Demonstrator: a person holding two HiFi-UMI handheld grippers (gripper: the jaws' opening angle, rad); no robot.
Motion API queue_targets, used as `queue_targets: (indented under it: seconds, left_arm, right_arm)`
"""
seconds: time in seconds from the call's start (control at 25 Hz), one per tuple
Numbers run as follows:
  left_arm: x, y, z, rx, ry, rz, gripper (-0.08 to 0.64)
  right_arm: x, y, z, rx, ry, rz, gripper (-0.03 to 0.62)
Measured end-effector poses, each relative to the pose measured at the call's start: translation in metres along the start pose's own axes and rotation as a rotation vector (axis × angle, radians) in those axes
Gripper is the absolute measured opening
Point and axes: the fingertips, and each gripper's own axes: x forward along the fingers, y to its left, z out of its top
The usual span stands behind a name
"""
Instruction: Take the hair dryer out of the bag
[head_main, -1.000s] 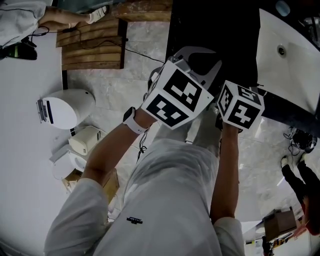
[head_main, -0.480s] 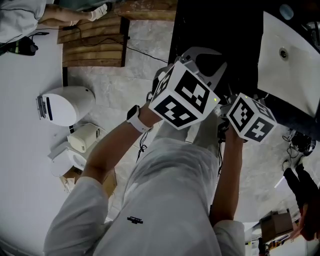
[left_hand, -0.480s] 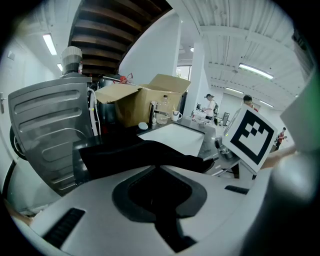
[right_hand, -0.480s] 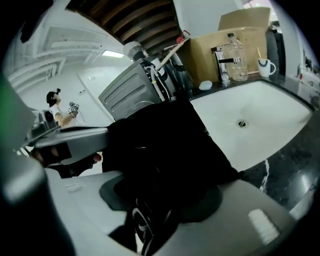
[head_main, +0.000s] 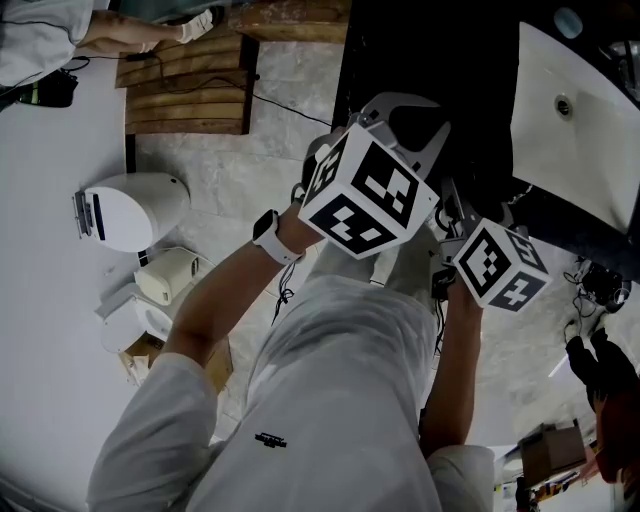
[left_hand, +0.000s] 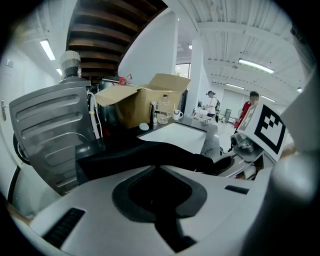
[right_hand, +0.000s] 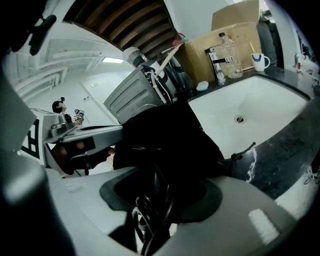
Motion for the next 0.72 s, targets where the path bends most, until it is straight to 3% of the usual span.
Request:
queue_targets:
  seconds: [0.12, 0.36, 0.72]
  left_arm:
    - [-0.002, -0.004, 0.002, 0.013, 0.001, 0.0, 0.026]
    - [-0.004, -0.01, 0.002, 0.041, 0.012, 0.022, 0.026]
    - [-0.014, 0.0, 0.006, 0.036, 0.006, 0.068, 0.026]
  right_arm:
    - [-0.011, -0.001, -0.002, 0.015, -0.008, 0.011, 0.212]
    - [-0.024, -0.018, -0.001, 0.157, -0.033, 0.039, 0.212]
    - [-0.051, -0.023, -0.013, 0.022, -0.018, 0.058, 0.212]
